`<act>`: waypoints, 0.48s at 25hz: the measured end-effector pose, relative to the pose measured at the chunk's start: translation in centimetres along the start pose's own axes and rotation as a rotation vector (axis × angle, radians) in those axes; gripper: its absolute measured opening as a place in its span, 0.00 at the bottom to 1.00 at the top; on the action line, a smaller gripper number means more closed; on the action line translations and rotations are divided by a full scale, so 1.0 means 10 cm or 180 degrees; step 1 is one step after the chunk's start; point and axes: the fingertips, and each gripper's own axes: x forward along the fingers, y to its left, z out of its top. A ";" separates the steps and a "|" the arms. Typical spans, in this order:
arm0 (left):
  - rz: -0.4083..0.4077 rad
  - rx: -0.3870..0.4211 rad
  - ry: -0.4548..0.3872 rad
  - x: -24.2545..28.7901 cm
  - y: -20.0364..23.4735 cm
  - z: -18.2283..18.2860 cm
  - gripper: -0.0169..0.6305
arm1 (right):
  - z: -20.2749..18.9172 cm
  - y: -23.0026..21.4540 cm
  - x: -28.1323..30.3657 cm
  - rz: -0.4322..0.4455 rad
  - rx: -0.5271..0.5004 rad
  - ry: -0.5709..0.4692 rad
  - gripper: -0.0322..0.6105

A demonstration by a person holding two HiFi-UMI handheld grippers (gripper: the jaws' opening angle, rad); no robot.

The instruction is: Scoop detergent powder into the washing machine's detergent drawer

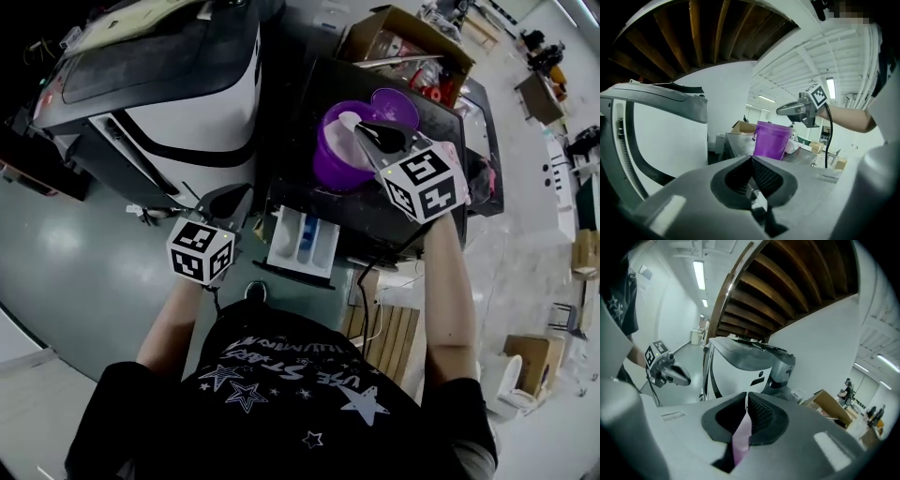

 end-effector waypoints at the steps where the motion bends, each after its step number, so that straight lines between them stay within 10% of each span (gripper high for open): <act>1: -0.0010 -0.0004 0.0005 0.01 0.05 0.01 0.03 | -0.01 0.00 0.06 0.0036 -0.0076 0.0095 0.11; 12: -0.0228 0.0027 0.0103 0.18 0.28 -0.05 0.03 | -0.42 0.04 0.60 0.0416 -0.0686 0.1136 0.11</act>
